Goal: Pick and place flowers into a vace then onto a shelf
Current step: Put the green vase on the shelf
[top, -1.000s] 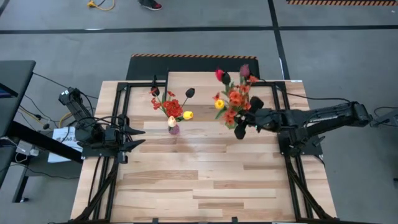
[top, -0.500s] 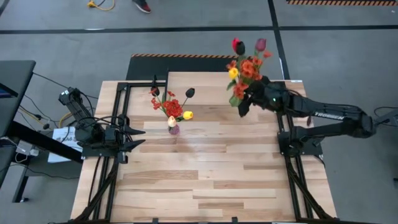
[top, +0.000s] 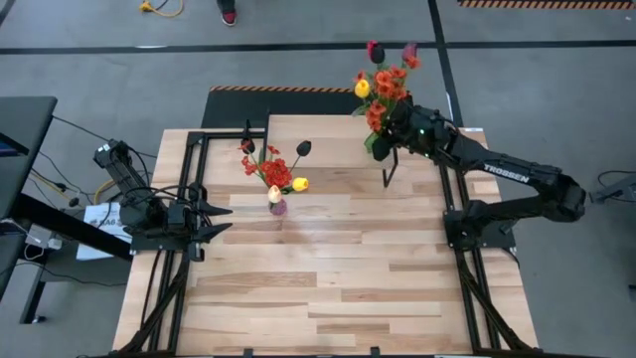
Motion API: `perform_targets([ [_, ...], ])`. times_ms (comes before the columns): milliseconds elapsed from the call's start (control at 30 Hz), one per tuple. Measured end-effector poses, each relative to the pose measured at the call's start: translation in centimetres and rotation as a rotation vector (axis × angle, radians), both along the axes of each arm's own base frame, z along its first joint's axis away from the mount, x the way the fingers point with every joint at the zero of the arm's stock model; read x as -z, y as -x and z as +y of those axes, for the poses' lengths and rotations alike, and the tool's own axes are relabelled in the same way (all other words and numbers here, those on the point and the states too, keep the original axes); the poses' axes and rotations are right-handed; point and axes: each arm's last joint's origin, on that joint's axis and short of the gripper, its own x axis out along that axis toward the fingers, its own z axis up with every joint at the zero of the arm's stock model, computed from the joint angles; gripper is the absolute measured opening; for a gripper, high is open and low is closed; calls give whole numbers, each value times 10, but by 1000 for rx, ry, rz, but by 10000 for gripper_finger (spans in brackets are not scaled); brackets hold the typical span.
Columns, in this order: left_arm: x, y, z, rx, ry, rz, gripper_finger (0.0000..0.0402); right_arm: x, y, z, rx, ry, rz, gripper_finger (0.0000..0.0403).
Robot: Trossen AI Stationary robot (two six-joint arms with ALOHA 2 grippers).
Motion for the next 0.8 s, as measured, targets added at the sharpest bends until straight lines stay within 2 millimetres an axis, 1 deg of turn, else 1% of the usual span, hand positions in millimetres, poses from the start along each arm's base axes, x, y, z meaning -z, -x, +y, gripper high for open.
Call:
perform_targets([
  [100, 0, 0, 0, 1, 2, 0, 134, 5, -2, -6, 13, -19, 14, 115],
  [300, 0, 0, 0, 3, 9, -1, 134, 11, -6, -11, 5, -34, 23, 108],
  [500, 0, 0, 0, 4, 15, -1, 134, 12, -8, -10, -3, -34, 22, 122],
  [700, 0, 0, 0, 4, 16, -1, 134, 12, -8, -10, -10, -37, 21, 111],
  [800, 0, 0, 0, 4, 15, -1, 134, 12, -8, -10, -14, -39, 22, 124],
])
